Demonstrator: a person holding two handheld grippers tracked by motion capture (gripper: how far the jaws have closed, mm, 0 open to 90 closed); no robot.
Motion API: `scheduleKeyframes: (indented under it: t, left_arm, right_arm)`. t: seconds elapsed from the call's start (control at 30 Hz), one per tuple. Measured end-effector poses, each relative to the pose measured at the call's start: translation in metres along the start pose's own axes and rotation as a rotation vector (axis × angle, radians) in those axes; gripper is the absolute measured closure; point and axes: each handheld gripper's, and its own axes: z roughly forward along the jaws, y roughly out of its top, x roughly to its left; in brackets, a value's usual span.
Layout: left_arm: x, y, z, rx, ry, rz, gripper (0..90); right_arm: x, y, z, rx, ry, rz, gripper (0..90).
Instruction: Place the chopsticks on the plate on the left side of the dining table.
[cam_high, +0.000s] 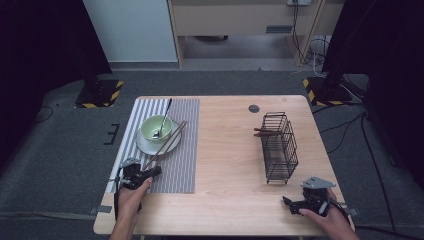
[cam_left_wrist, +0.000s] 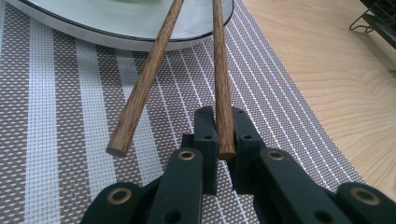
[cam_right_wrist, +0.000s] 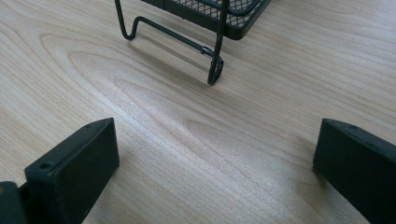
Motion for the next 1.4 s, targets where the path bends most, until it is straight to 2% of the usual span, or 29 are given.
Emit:
scheduleKeyframes:
  t: [0.6, 0.8, 1.4]
  left_arm:
    - [0.0024, -0.0008, 0.0004, 0.015, 0.010, -0.010, 83.1]
    - [0.0027, -0.0018, 0.0023, 0.033, 0.017, -0.008, 83.0]
    - [0.0071, -0.0023, 0.0031, 0.031, 0.037, -0.022, 82.3]
  right_arm:
    - [0.0000, 0.0000, 0.0000, 0.000, 0.000, 0.000, 0.4]
    - [0.0000, -0.0001, 0.0000, 0.000, 0.000, 0.000, 0.4]
    - [0.0001, -0.0001, -0.0001, 0.000, -0.001, 0.000, 0.4]
